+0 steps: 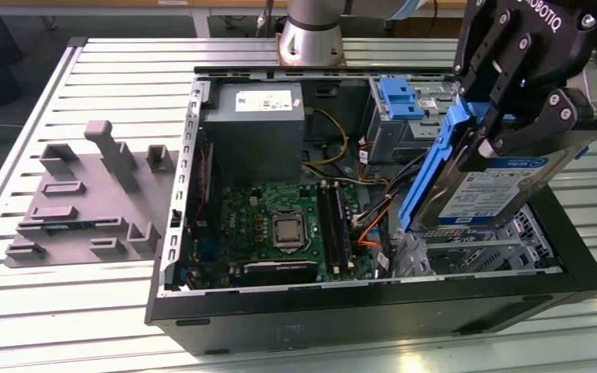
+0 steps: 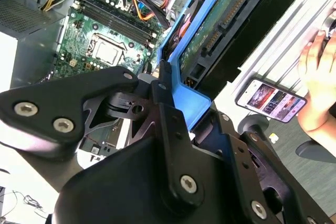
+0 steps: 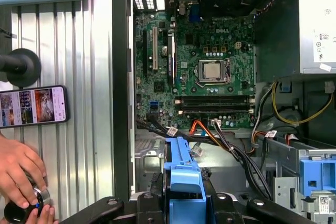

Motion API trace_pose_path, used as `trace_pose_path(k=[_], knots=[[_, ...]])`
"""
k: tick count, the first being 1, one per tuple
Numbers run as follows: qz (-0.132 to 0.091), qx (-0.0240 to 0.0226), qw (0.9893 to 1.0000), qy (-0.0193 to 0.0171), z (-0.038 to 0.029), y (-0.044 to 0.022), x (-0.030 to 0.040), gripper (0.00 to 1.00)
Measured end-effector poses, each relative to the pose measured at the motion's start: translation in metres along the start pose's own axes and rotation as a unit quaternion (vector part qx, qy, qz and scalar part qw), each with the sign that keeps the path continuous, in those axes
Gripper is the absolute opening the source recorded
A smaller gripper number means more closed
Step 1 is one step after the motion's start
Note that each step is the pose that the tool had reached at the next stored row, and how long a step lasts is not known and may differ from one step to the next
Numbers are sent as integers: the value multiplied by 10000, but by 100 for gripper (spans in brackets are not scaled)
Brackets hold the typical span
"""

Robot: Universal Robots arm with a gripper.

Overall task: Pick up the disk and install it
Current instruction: 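Insert the disk into the insertion slot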

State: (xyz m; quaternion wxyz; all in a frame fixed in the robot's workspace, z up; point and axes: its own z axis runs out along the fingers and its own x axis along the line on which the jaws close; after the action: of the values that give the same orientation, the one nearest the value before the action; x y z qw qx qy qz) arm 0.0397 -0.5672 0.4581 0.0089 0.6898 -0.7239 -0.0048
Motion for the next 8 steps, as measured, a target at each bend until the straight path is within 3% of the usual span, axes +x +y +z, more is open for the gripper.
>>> trace_pose_path(k=[8], knots=[[0,0,10000,1,32,-103,-3,36]])
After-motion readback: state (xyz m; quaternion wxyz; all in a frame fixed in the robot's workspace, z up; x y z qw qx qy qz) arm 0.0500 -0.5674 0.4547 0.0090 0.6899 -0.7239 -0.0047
